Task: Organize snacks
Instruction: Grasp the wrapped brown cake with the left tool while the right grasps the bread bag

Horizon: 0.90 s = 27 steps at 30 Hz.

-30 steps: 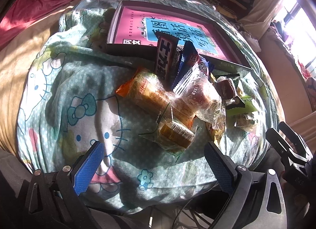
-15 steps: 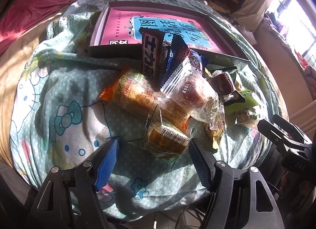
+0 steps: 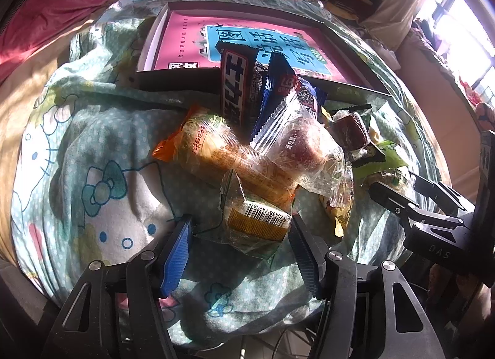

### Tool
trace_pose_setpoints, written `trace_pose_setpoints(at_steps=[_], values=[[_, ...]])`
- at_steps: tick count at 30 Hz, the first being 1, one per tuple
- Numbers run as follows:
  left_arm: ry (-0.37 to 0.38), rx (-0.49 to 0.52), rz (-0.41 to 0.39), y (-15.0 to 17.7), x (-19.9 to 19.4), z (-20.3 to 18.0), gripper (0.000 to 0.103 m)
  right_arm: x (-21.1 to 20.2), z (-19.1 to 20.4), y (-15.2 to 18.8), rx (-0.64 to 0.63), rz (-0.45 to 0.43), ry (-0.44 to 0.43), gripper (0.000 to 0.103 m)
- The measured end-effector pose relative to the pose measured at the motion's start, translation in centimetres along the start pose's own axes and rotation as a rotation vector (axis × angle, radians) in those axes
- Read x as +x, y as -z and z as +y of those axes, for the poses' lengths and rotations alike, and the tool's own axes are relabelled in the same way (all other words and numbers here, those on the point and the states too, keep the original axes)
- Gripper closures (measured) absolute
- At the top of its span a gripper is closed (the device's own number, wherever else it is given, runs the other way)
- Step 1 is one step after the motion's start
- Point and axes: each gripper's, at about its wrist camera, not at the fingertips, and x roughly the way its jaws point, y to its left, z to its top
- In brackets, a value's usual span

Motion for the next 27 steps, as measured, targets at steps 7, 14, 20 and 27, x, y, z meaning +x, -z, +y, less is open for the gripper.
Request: trace_pose_setpoints(at_steps=[7, 14, 20, 27], values=[[0.006, -0.007, -0.001, 0.0, -0.1, 0.2, 0.045, -0.6, -1.2, 0.1, 0.047, -0.013, -0.073, 0.038], [0.031, -0.028, -0.001, 0.0, -0.5, 0.9, 0.047, -1.6, -2.6, 0.3, 0.1, -0.026, -0.092, 0.039], [0.04, -0.057, 0.002, 0.1, -1.1, 1.4, 0.047, -3.3, -4.3, 0.6, 0.148, -0.054, -0.024, 0.039], [0.041, -0.096, -0.043, -0.5, -2.4, 2.6, 0.048, -4.3, -6.6, 0.6, 0.225, -0.087, 0.023, 0.039]])
